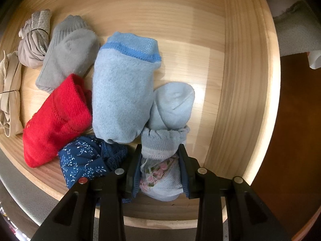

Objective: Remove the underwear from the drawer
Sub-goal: 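Carry the white underwear with the left gripper over the white box, then open the left gripper to drop the white underwear into the box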

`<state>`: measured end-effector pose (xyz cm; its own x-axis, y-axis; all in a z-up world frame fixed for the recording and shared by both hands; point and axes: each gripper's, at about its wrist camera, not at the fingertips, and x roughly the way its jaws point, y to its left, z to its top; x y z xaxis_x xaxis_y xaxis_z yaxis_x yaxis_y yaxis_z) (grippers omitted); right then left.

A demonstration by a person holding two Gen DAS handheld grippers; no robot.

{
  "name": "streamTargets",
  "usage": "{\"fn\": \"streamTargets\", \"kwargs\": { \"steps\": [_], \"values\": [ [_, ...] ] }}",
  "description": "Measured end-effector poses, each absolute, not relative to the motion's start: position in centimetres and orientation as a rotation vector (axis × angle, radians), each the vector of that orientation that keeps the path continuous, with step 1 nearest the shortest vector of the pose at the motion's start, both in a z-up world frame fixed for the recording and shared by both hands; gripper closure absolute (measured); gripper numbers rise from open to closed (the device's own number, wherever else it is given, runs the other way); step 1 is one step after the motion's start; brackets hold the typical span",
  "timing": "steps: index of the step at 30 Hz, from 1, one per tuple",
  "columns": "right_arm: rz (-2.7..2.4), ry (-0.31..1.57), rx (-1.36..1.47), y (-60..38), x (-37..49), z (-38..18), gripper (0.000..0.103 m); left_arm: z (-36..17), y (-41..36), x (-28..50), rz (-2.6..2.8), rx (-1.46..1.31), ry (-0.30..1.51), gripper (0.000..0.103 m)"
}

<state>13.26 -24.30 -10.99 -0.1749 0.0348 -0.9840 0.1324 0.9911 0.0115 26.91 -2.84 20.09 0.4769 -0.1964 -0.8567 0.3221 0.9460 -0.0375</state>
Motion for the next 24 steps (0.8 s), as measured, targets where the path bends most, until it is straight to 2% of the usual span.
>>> {"fn": "streamTargets", "kwargs": {
  "steps": [11, 24],
  "values": [
    [-0.078, 1.744, 0.132, -24.8, 13.1, -11.5, 0.072, 12.9, -6.3, 30.1, -0.298, 0.248, 1.169, 0.056],
    [-0.080, 1.749, 0.130, -25.1, 13.6, -11.3, 0.072, 13.0, -7.3, 29.6, -0.284, 0.322, 1.158, 0.049]
  ]
}}
